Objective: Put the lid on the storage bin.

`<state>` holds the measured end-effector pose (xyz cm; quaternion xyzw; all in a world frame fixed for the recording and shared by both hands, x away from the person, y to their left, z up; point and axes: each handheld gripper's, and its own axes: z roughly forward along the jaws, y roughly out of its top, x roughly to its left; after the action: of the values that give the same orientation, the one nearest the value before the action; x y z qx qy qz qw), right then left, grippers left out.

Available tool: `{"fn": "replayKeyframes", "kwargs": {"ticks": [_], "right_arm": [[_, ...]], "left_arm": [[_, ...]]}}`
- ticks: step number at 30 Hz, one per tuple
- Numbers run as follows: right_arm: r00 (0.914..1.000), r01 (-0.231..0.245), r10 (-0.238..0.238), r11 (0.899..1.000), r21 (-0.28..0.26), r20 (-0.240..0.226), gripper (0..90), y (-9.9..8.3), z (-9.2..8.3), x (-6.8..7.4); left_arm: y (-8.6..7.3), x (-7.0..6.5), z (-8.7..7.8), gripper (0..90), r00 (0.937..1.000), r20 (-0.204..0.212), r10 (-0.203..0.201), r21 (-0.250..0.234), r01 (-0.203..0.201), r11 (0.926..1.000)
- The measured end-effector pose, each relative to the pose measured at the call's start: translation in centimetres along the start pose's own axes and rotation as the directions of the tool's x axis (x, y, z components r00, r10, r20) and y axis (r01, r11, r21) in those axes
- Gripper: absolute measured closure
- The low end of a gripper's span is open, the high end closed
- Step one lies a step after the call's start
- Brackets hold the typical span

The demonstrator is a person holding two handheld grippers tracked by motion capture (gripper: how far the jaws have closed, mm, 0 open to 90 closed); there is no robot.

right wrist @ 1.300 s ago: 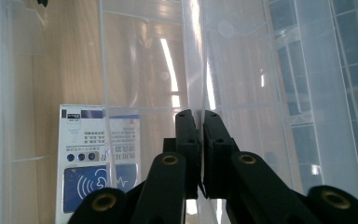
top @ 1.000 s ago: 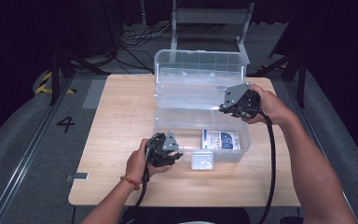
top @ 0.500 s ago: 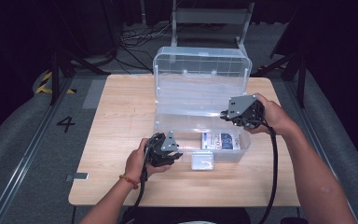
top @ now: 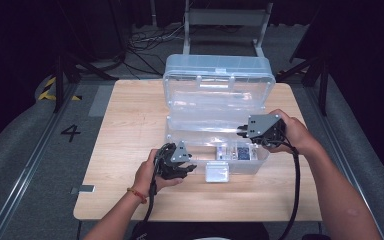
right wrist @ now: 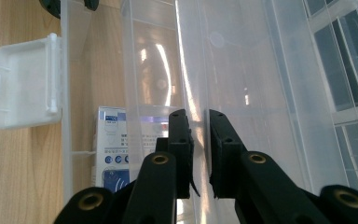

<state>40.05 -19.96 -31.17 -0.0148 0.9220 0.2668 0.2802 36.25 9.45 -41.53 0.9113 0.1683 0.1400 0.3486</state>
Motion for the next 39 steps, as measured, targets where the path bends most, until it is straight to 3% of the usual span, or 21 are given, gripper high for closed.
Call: {"fn": "replayKeyframes", "kwargs": {"ticks": [5,12,14,19,21,26,30,33,39], "right_arm": [[0.9999,-0.015,0.015,1.0,-0.004,0.003,81.2,-0.1,0.0,0.2],[0.9997,-0.024,0.024,1.0,-0.014,0.011,80.3,-0.2,0.0,0.2],[0.9994,-0.033,0.033,0.999,-0.017,0.014,80.1,-0.2,0.0,0.3],[0.9989,-0.042,0.043,0.999,-0.029,0.017,79.8,-0.4,0.0,0.3],[0.9988,-0.046,0.047,0.998,-0.031,0.016,79.7,-0.4,-0.1,0.3],[0.9981,-0.055,0.056,0.998,-0.036,0.026,79.5,-0.5,0.0,0.5],[0.9978,-0.059,0.06,0.998,-0.037,0.03,79.4,-0.5,-0.1,0.6],[0.998,-0.056,0.057,0.998,-0.038,0.027,79.4,-0.5,-0.1,0.7],[0.9978,-0.059,0.061,0.997,-0.045,0.028,79.2,-0.7,-0.1,0.8]], "left_arm": [[-0.4,-0.3,-1.5,52.0,1.0,0.005,0.006,-0.026,-0.006,0.9996],[-1.4,0.1,-4.2,44.4,0.998,-0.05,-0.04,-0.048,0.037,0.9982],[-1.8,0.2,-5.0,43.5,0.9948,-0.066,-0.078,-0.066,0.074,0.9951],[-2.3,1.0,-7.4,40.7,0.9905,-0.092,-0.102,-0.111,0.092,0.9896],[-2.0,1.4,-8.7,41.8,0.9881,-0.114,-0.103,-0.146,0.086,0.9856],[-1.1,2.8,-11.3,42.0,0.9826,-0.12,-0.142,-0.242,0.11,0.964],[-0.1,4.1,-12.4,44.1,0.9817,-0.109,-0.156,-0.297,0.117,0.9475],[0.7,5.3,-12.8,47.3,0.9766,-0.109,-0.185,-0.328,0.141,0.9342],[2.2,7.3,-12.0,50.2,0.9689,-0.124,-0.214,-0.329,0.164,0.93]]}}
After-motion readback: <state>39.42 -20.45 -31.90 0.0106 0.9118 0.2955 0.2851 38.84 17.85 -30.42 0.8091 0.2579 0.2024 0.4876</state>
